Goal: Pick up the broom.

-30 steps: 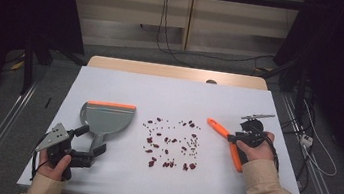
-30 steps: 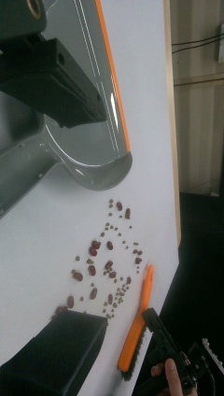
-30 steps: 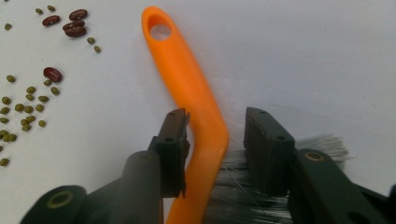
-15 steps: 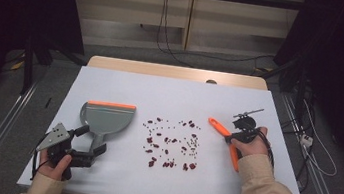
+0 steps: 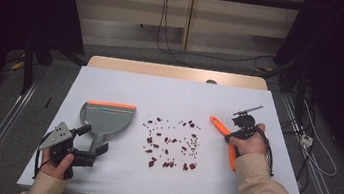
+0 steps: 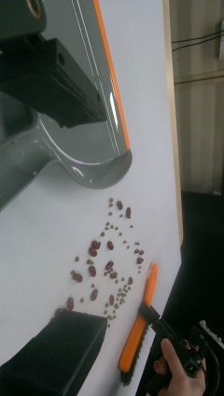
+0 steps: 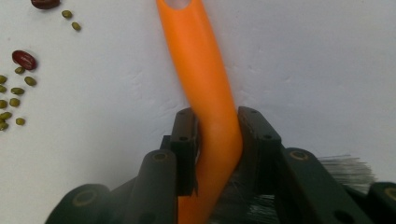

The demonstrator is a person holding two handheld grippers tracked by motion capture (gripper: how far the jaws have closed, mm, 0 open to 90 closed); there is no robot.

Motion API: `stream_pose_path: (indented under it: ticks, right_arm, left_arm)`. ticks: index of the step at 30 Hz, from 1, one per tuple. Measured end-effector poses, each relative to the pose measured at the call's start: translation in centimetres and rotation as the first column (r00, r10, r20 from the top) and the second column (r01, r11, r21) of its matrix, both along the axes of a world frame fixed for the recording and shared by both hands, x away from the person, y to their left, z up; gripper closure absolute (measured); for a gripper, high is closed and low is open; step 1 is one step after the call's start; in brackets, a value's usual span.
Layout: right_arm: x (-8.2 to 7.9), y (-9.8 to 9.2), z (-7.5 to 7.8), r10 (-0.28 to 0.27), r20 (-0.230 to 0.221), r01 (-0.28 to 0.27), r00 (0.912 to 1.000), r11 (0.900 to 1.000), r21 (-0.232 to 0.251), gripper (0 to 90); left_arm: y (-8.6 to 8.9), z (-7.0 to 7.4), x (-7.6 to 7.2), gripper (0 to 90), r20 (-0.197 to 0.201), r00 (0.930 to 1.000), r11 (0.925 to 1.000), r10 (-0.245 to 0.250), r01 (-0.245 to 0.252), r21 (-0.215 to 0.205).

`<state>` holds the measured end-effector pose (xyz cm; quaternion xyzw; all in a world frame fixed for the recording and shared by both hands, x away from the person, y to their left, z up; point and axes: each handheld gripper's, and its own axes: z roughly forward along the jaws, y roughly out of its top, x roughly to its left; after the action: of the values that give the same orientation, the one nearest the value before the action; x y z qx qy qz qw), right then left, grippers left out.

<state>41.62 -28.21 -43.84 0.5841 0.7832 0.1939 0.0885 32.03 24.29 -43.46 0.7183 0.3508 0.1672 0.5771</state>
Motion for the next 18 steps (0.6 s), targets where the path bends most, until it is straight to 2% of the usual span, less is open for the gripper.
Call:
stream_pose_path:
  ticks: [5,8,14,16,18]
  right_arm:
    - [-0.15,0.1,0.0,-0.006,0.011,0.006,0.9999,1.0,-0.009,69.6]
    - [-0.28,-0.19,0.0,-0.015,0.016,0.014,0.9998,1.0,0.016,69.6]
    - [-0.43,0.15,0.18,-0.008,0.035,0.008,0.9994,1.0,-0.012,69.8]
    - [-0.57,-0.06,0.23,-0.008,0.051,0.008,0.9987,1.0,0.004,69.8]
    - [-0.86,-0.33,0.37,-0.018,0.088,0.017,0.9959,1.0,0.023,69.8]
  left_arm:
    - [0.12,0.07,-0.12,3.6,0.002,0.9999,0.9999,0.012,-0.012,-0.006]
    - [0.06,0.11,-0.2,3.6,0.004,0.9999,0.9999,0.012,-0.012,-0.007]
    - [0.33,0.12,-0.22,3.6,0.004,0.9999,0.9998,0.016,-0.016,-0.008]
    - [0.37,0.15,-0.24,3.6,0.007,0.9998,0.9998,0.016,-0.016,-0.009]
    - [0.33,0.16,-0.22,3.6,0.006,0.9999,0.9999,0.014,-0.014,-0.006]
